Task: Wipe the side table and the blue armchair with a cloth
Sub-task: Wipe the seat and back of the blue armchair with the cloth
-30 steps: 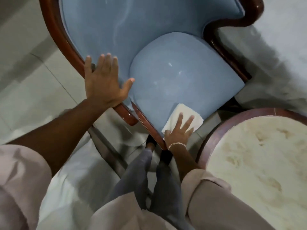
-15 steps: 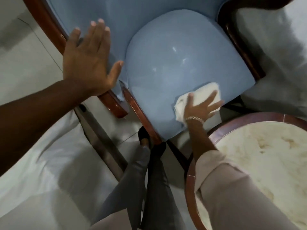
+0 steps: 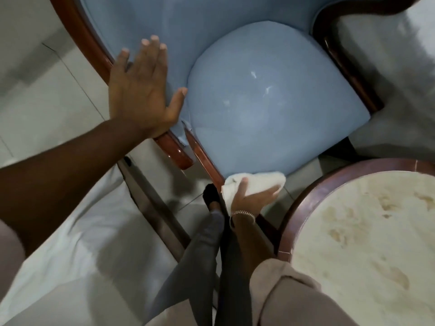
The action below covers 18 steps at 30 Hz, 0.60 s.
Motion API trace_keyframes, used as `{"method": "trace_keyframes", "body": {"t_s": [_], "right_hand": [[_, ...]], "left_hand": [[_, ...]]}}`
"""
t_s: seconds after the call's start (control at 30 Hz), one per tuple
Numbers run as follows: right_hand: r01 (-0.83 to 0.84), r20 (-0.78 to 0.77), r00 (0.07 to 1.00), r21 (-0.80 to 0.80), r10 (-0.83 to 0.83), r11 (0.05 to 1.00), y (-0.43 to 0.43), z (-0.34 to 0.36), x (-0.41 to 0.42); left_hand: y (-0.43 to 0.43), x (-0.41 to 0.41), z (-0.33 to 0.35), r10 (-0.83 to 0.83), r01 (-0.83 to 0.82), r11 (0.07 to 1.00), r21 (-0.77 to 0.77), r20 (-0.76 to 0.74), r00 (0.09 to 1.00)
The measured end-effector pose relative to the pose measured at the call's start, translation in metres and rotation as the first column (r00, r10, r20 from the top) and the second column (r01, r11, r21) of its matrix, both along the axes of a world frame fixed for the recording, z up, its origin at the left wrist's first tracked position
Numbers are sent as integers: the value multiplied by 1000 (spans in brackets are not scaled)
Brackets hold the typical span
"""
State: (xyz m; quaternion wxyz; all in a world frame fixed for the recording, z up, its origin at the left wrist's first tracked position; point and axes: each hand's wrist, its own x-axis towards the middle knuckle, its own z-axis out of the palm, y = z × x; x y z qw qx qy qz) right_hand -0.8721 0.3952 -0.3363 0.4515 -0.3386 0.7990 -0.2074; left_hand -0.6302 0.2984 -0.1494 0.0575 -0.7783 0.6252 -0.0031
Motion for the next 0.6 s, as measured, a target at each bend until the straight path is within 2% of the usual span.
{"method": "trace_keyframes", "body": {"t_s": [0.07, 0.13, 0.17, 0.27, 0.4, 0.47, 0.5, 0.6], "right_hand": [[-156, -137, 979, -7, 154, 988, -21, -8, -5], [-294, -326, 900, 33, 289, 955, -49, -11, -13], [-308, -384, 868, 80, 315, 948, -63, -13, -16], [-344, -441, 817, 144, 372, 928, -108, -13, -15], [-459, -422, 762, 185, 492, 869, -209, -13, -1], [-552, -370, 705, 248, 604, 796, -257, -8, 19], [-621, -347, 647, 276, 679, 734, -271, -6, 36], [-820, -314, 402, 295, 860, 491, -262, -5, 99]], "left_hand": [[1, -7, -5, 10, -10, 1000, 14, -12, 1000], [8, -16, -13, -2, 4, 999, 54, -25, 1000], [11, -21, -16, -12, 14, 997, 75, -35, 999], [17, -27, -20, 0, 4, 997, 83, -48, 999], [10, -20, -20, 32, -28, 998, 61, -64, 997], [8, -18, -21, 17, -14, 998, 65, -53, 998], [8, -17, -21, 12, -8, 997, 81, -53, 999], [4, -17, -20, -13, 22, 991, 131, -67, 998]]}}
